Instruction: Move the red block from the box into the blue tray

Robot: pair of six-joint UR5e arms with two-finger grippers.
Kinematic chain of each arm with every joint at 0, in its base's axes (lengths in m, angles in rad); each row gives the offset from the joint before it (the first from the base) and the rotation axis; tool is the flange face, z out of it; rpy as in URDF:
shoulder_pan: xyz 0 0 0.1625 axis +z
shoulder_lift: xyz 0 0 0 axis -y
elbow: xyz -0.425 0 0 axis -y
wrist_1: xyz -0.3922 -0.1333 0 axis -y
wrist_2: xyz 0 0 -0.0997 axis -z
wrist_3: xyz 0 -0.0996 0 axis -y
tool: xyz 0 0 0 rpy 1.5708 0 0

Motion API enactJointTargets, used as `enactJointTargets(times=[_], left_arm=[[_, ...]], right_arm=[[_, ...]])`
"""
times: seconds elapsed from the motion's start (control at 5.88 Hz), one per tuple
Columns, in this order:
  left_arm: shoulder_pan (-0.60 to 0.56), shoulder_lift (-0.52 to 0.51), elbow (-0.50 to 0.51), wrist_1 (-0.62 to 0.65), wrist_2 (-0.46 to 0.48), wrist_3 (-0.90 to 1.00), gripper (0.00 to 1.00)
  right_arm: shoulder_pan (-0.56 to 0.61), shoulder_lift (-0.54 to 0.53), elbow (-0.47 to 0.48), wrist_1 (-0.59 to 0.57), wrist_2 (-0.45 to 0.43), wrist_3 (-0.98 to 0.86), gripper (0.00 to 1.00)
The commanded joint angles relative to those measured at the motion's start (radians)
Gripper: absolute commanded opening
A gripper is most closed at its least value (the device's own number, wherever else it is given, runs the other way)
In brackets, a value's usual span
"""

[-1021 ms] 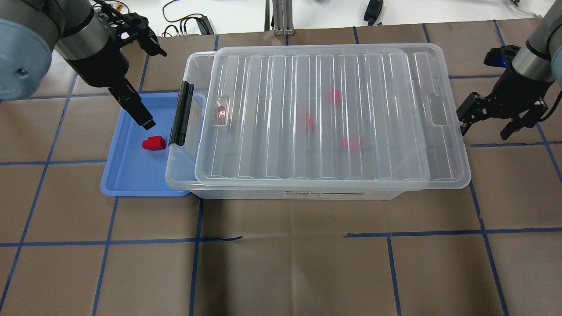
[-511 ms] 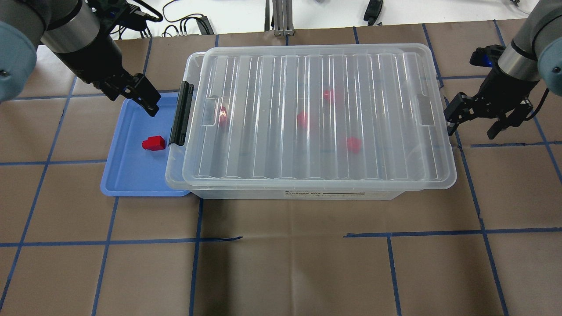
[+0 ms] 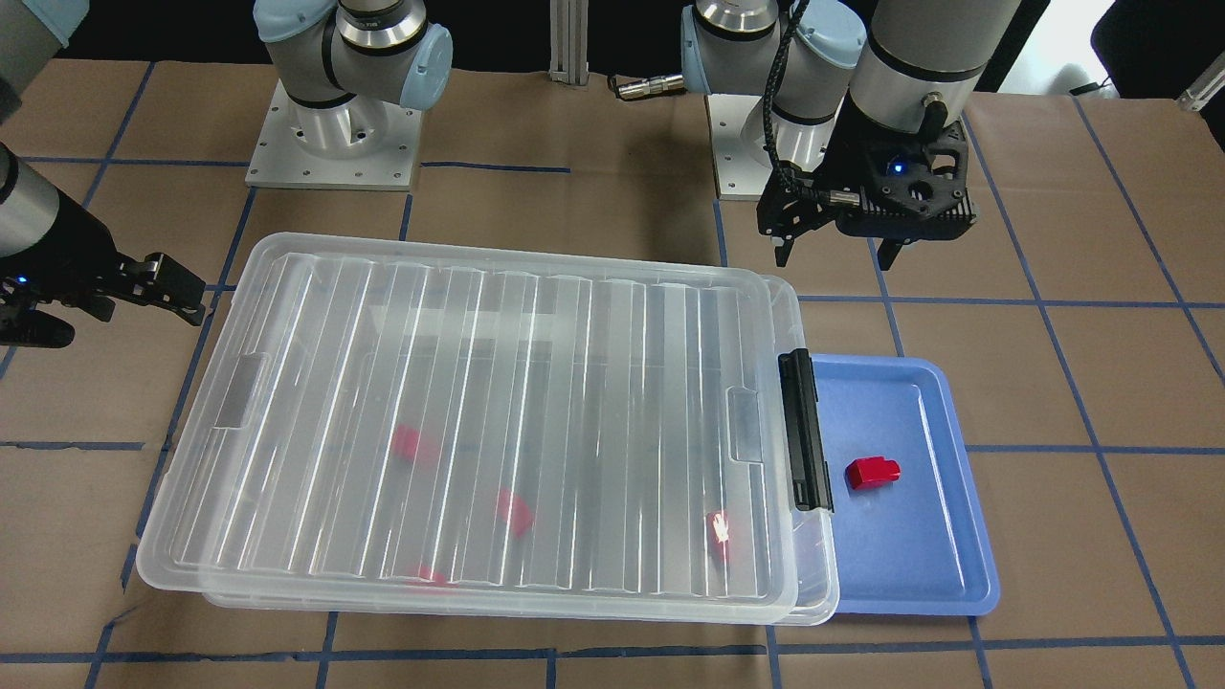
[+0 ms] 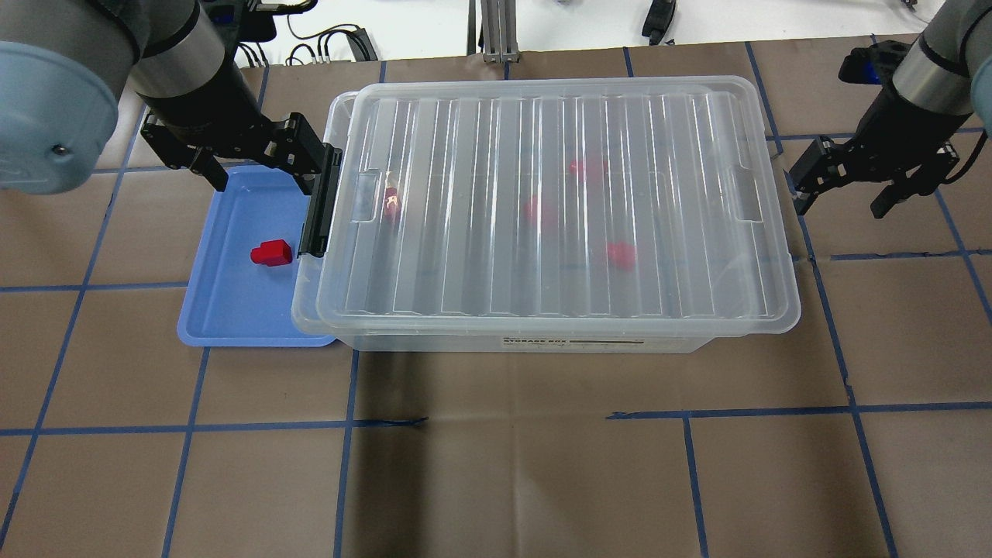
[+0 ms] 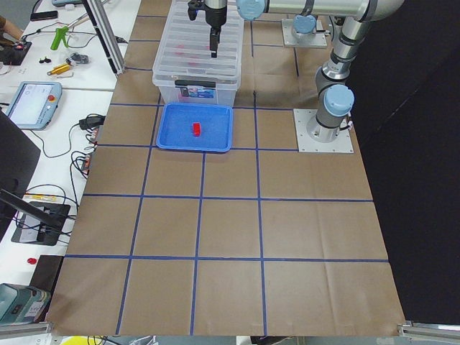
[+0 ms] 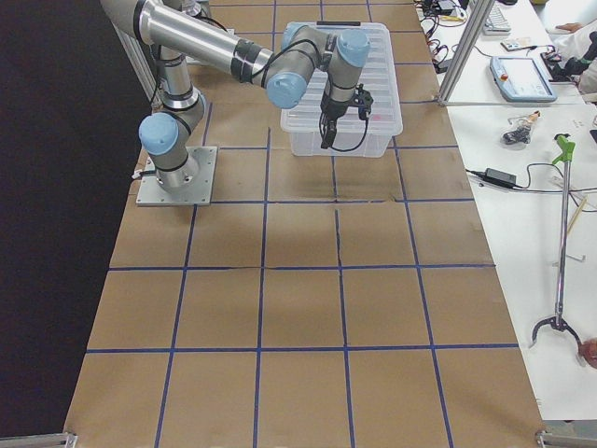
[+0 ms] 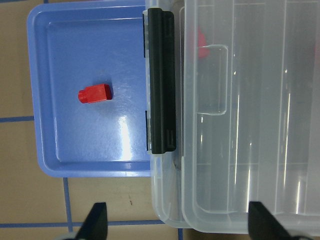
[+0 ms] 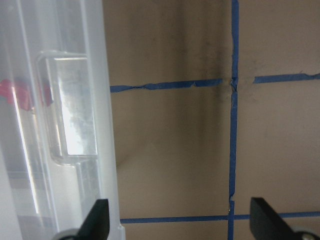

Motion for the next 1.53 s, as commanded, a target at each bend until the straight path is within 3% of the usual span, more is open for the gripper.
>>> enactJointTargets(times=[0.0, 0.34, 0.51, 0.85, 1.36], left_arm=[[-0.003, 0.004, 0.001, 0.003, -0.005, -0.023, 0.98], [0.005, 0.011, 0.003, 0.002, -0.017, -0.020, 0.98], [0.005, 0.019, 0.004, -0.002, -0.016, -0.020, 0.98], [-0.003, 0.030, 0.003, -0.017, -0.011, -0.022, 0.98], [-0.001, 0.028, 0.003, -0.017, -0.011, -0.020, 0.98]], right_arm=[[0.114, -0.021, -0.068, -0.001, 0.003, 0.057, 1.00], [0.265, -0.021, -0.122, 0.034, 0.003, 0.245, 1.00], [0.296, -0.021, -0.157, 0.107, 0.000, 0.285, 1.00], [0.296, -0.016, -0.224, 0.164, -0.008, 0.284, 1.00], [0.293, -0.014, -0.208, 0.165, -0.005, 0.284, 1.00]])
